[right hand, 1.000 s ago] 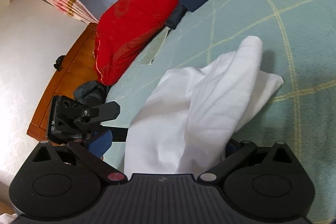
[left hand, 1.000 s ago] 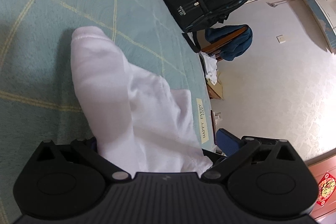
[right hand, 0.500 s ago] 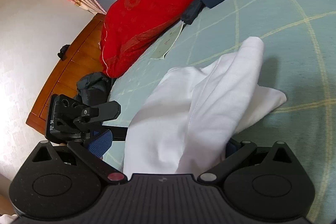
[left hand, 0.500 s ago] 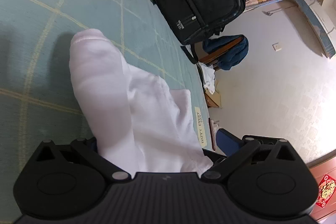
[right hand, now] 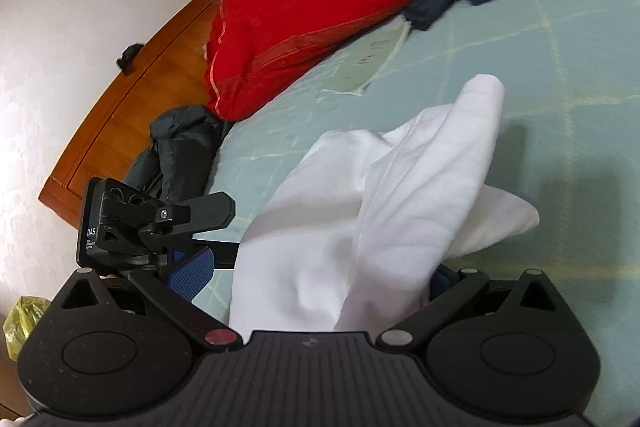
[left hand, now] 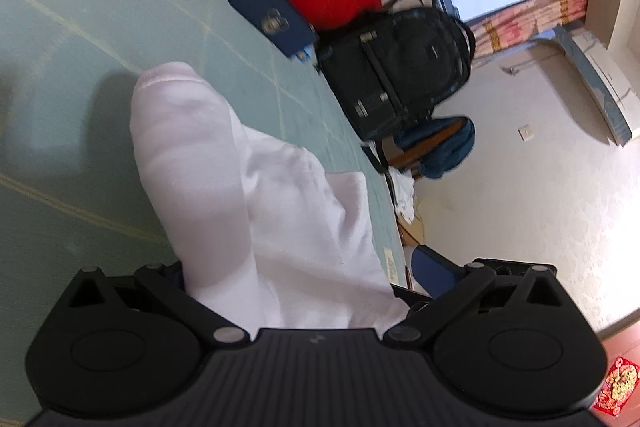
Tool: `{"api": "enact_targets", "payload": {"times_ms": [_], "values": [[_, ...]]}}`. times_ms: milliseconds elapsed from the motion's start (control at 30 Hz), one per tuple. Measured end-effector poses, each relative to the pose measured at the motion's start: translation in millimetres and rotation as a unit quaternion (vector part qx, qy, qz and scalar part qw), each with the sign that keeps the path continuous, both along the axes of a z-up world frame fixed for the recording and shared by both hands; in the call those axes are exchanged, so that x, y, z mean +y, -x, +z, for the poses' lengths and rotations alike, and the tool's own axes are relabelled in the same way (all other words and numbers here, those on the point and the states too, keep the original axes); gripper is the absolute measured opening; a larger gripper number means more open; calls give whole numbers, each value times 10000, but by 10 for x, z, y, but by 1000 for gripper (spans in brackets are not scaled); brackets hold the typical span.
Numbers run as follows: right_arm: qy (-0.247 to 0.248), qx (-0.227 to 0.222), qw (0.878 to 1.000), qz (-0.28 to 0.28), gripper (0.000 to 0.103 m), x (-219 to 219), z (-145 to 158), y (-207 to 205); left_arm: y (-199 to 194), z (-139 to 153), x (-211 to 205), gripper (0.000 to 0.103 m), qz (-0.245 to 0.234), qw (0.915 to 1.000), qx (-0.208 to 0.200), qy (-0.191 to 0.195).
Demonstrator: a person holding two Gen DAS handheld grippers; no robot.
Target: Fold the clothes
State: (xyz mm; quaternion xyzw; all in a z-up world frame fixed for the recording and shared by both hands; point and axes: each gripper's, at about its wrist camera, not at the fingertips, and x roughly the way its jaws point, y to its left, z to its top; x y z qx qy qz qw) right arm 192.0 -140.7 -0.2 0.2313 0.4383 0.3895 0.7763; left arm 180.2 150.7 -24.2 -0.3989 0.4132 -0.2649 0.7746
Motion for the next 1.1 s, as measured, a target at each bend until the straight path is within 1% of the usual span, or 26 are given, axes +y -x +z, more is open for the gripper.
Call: {"api": "enact_targets", "payload": {"times_ms": [233,367,467,633,800,900,1000,1100], "values": [[-68,-49,9995,297,103,788,16,-258,-11,82,739,101,534,9983,-4,-247],[-82,-77,9985,534,103,1311,-17,-430,-21,115,1226,101,891,9951,38,-429],[-77,-173,9974,702,103,1655,-40,-472,-28,117,1593,101,1152,9918,81,-545],[-69,-332,9946,983,103,2228,-78,-543,-75,135,2162,101,1610,9831,203,-851],[-61,-492,9908,1262,103,2801,-117,-614,-162,158,2597,101,1894,9737,329,-1225],[-58,-585,9880,1426,103,3141,-142,-655,-223,155,2794,101,2036,9685,358,-1386],[-109,-519,9873,1500,103,3303,-246,-601,-276,103,2951,101,2239,9619,411,-1517],[-121,-409,9854,1648,103,3433,-363,-532,-301,-33,3089,101,2402,9572,547,-1522]]}}
